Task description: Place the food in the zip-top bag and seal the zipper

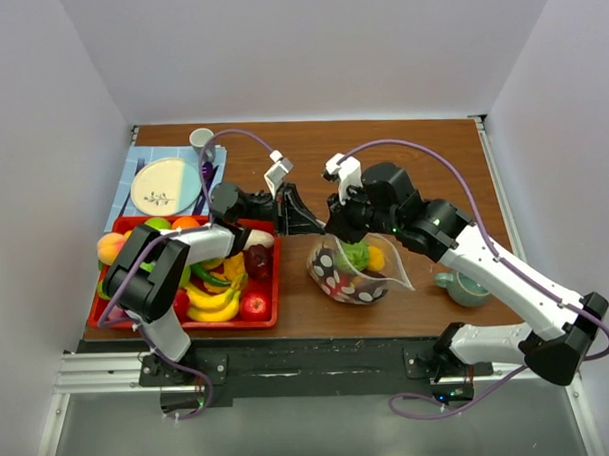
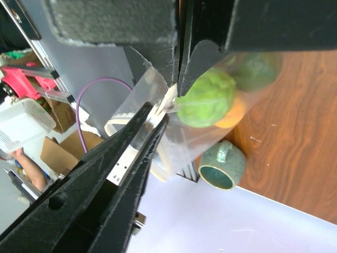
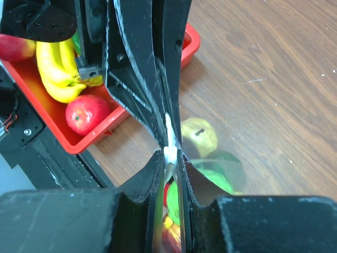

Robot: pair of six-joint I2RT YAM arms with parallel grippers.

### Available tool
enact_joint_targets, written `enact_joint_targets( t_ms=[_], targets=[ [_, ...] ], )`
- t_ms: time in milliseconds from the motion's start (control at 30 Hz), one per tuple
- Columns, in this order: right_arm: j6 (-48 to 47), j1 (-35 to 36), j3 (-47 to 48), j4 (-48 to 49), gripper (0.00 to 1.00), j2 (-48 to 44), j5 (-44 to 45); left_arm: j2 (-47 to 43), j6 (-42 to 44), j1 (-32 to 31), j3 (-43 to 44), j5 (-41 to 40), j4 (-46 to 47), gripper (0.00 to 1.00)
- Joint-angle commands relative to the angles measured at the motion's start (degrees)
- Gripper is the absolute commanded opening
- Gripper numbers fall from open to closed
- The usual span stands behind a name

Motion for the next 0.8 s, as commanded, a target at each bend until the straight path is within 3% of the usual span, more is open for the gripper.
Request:
enact_joint_targets(
  t_ms=[0,233,567,767],
  targets=[
    [1.53,-0.23,-1.07,-1.79,0.12,-3.05,1.78,1.26,-0.79,2.96,1.80,-4.81,34.00,0.00],
    [2.76,-0.32,-3.00,-2.84,0.11,-4.89,3.36,1.88,2.10,3.93,1.54,-8.15,29.18,0.00],
    [8.03,-0.32,-6.43,-7.67,0.12,-9.90,7.31,-3.75,21.68,4.11,2.07,-15.88,0.82,0.00],
    [12.52,-0.23,-8.36,-11.89,0.11,-12.27,10.57,-5.59,28.46,4.11,3.21,-21.16,-10.62,0.00]
  ],
)
